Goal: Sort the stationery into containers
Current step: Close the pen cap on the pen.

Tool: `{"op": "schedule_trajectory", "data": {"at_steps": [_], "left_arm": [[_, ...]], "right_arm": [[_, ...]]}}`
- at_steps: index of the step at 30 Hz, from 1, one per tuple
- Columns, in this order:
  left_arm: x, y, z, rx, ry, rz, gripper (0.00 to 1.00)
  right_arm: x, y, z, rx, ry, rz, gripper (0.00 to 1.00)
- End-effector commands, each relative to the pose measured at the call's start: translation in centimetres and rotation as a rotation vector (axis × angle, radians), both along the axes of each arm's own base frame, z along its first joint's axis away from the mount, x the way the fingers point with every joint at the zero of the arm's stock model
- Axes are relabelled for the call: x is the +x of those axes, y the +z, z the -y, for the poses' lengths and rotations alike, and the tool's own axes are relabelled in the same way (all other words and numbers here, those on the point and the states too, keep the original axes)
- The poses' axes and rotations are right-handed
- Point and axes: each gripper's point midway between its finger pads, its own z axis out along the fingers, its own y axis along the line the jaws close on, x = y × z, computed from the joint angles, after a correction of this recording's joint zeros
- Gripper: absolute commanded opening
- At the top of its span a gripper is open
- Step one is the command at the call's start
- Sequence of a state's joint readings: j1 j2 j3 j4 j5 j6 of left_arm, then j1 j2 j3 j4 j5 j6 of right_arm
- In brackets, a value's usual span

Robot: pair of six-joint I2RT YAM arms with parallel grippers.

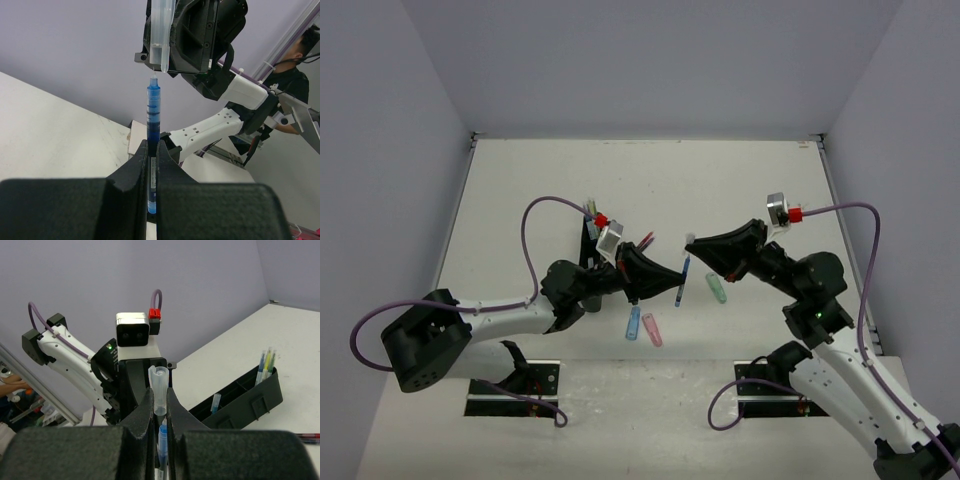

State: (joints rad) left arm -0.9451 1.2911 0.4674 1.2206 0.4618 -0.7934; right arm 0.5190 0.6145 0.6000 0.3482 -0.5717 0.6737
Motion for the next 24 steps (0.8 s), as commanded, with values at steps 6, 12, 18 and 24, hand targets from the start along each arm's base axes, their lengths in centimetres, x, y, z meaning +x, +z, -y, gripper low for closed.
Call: {"op": "schedule_trajectory", "data": {"at_steps": [6, 12, 18, 24], "left_arm": [[-0.4, 2.6, -0.2, -0.065, -0.007, 0.057, 0.0], [-0.7, 2.7, -0.2, -0.064, -0.018, 0.062, 0.0], [-0.6, 2.1, -0.2, -0.05, -0.012, 0.055, 0.0], [-0.5, 1.7, 0.0, -0.036, -0.012, 0.05, 0.0]], "right_arm": [[-0.7, -0.6, -0.2, -0.026, 0.029, 0.023, 0.0], [-0.4, -0.2, 0.0, -0.029, 0.009, 0.032, 0.0], [-0.5, 0.7, 0.2, -0.031, -0.002, 0.047, 0.0], [-0.7, 1.9, 0.7, -0.031, -0.025, 0.061, 0.0]]}}
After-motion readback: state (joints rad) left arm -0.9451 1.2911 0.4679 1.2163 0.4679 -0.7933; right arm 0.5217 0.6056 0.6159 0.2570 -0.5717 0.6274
